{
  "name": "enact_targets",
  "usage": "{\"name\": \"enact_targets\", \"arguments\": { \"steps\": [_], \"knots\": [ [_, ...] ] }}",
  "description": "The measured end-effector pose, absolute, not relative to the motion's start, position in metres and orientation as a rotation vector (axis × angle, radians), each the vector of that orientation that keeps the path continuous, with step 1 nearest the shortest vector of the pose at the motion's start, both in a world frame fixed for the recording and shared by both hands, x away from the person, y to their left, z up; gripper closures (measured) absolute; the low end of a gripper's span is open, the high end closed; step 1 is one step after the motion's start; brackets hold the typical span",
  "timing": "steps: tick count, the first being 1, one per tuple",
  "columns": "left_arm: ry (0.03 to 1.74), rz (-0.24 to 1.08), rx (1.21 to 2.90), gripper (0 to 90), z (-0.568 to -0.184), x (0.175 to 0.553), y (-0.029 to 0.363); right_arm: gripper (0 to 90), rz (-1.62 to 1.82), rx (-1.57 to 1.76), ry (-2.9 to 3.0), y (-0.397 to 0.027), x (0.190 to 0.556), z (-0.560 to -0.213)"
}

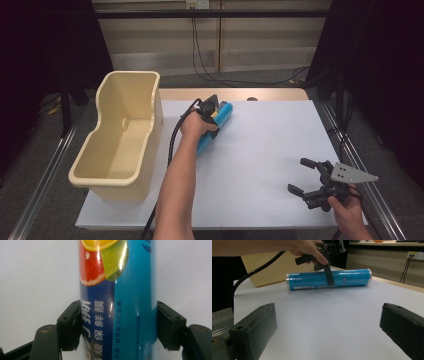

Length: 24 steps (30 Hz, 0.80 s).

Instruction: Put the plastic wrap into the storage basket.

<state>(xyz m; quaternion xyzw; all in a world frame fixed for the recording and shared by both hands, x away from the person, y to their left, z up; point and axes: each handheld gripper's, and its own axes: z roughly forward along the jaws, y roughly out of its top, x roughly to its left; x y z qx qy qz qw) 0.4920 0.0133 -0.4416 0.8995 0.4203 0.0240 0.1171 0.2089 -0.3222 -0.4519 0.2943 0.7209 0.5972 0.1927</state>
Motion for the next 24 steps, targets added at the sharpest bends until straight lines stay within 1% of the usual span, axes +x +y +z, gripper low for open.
{"name": "enact_targets", "arguments": {
  "steps": [4, 7, 8, 13, 15, 19, 24],
  "knots": [
    [1.254, 0.094, 2.644, 32.1, -0.441, 0.491, 0.010, 0.6, 1.672, 0.822, 2.025, -0.322, 0.209, -0.452],
    [1.268, 0.072, 2.677, 32.2, -0.439, 0.490, 0.008, 0.6, 1.671, 0.828, 2.024, -0.323, 0.209, -0.452],
    [1.284, 0.044, 2.679, 32.2, -0.438, 0.490, 0.008, 0.6, 1.671, 0.828, 2.024, -0.323, 0.209, -0.452],
    [1.334, 0.000, 2.654, 32.2, -0.431, 0.488, 0.015, 0.6, 1.669, 0.830, 2.024, -0.324, 0.210, -0.453],
    [1.349, -0.032, 2.633, 32.3, -0.425, 0.488, 0.019, 0.6, 1.670, 0.830, 2.026, -0.324, 0.210, -0.453],
    [1.335, -0.014, 2.610, 32.3, -0.409, 0.484, 0.023, 0.6, 1.672, 0.831, 2.025, -0.324, 0.210, -0.453],
    [1.359, -0.051, 2.595, 32.3, -0.382, 0.479, 0.025, 0.6, 1.669, 0.831, 2.031, -0.323, 0.211, -0.453]
  ]
}}
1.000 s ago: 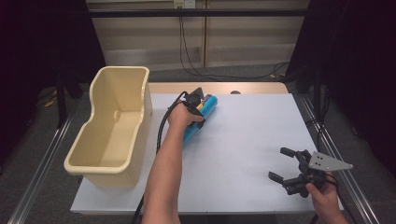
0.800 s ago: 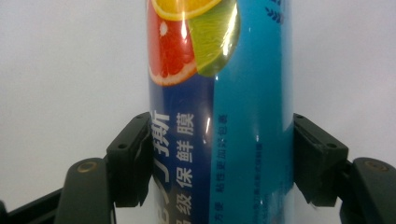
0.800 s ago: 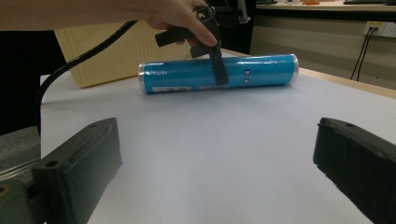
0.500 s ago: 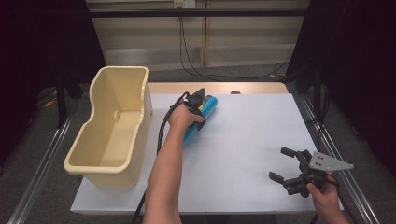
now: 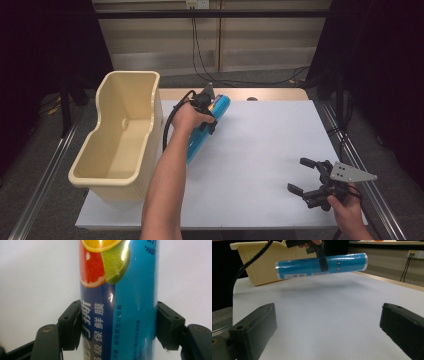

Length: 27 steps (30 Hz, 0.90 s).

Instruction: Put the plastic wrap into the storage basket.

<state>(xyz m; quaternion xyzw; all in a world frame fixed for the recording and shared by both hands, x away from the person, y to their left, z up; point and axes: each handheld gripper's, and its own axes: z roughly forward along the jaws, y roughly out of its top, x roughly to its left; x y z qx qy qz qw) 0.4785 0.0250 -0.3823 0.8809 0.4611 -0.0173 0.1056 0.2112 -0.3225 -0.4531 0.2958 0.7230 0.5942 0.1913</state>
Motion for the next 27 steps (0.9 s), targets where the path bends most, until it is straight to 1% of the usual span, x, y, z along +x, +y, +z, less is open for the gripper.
{"name": "enact_targets", "arguments": {
  "steps": [2, 12, 15, 27],
  "knots": [
    [1.351, -0.035, 2.602, 32.3, -0.371, 0.476, 0.025, 0.6, 1.674, 0.832, 2.027, -0.322, 0.211, -0.453],
    [1.372, -0.050, 2.560, 32.3, -0.314, 0.465, 0.026, 0.6, 1.674, 0.838, 2.026, -0.322, 0.211, -0.453],
    [1.370, -0.028, 2.561, 32.3, -0.297, 0.461, 0.028, 0.6, 1.676, 0.834, 2.024, -0.322, 0.211, -0.453],
    [1.427, 0.019, 2.500, 32.3, -0.244, 0.442, 0.063, 0.6, 1.676, 0.837, 2.019, -0.322, 0.210, -0.452]
  ]
}}
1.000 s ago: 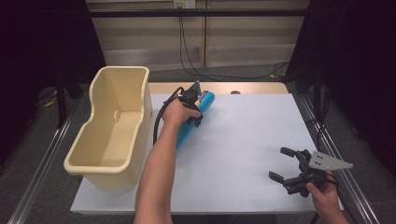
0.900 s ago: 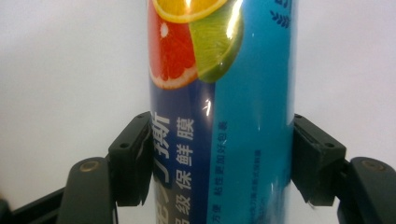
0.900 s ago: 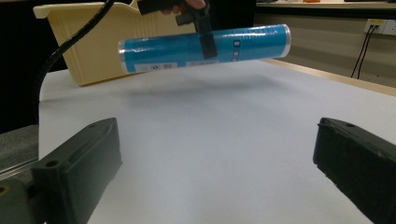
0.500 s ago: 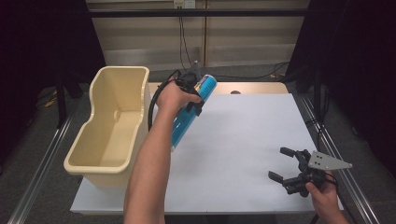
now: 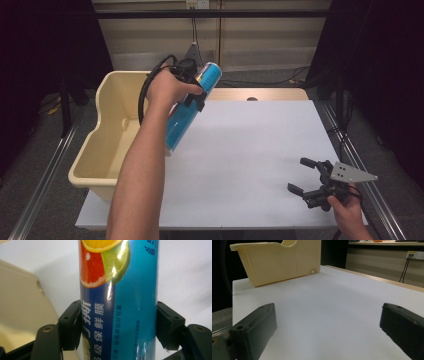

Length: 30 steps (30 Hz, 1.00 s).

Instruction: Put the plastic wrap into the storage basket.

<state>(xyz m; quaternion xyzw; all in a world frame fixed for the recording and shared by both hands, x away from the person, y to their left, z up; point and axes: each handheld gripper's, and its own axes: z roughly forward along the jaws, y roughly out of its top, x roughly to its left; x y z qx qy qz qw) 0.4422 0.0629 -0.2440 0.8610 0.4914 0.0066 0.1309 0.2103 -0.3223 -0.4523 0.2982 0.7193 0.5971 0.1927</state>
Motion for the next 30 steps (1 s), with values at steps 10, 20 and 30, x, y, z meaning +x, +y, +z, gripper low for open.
{"name": "enact_targets", "arguments": {
  "steps": [10, 20, 30],
  "knots": [
    [1.523, 0.052, 2.415, 32.2, -0.214, 0.417, 0.107, 0.6, 1.672, 0.842, 2.023, -0.321, 0.211, -0.453],
    [1.625, 0.067, 2.362, 32.3, -0.207, 0.400, 0.149, 0.6, 1.664, 0.839, 2.029, -0.318, 0.210, -0.453],
    [1.693, 0.091, 2.316, 32.2, -0.200, 0.386, 0.183, 0.6, 1.657, 0.835, 2.034, -0.317, 0.210, -0.453]
  ]
}}
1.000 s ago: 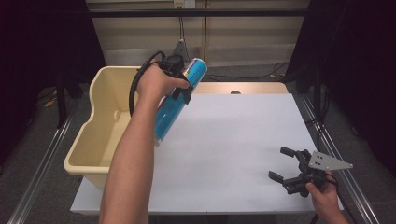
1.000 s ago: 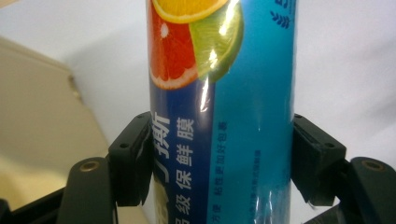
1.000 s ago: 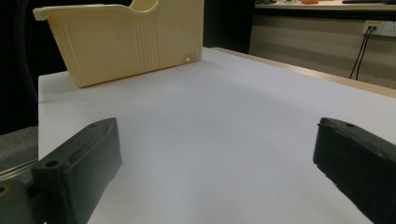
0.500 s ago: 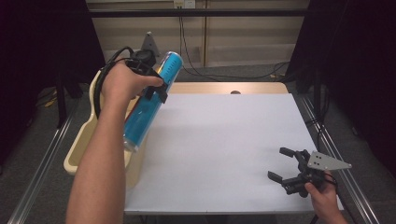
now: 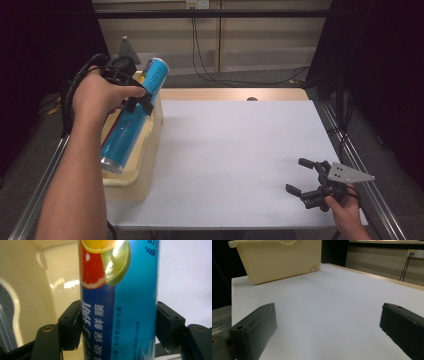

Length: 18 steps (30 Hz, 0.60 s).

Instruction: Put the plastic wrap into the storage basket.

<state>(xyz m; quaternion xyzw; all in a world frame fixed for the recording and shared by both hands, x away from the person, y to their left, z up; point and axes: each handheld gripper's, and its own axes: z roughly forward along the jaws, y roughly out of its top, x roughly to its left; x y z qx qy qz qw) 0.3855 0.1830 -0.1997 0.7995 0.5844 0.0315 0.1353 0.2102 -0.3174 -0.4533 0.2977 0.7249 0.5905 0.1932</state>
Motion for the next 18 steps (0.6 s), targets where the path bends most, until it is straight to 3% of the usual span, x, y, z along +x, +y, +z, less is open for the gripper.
{"name": "enact_targets", "arguments": {
  "steps": [18],
  "knots": [
    [1.801, 0.073, 2.271, 32.2, -0.217, 0.371, 0.226, 0.6, 1.658, 0.839, 2.025, -0.317, 0.210, -0.453]
  ]
}}
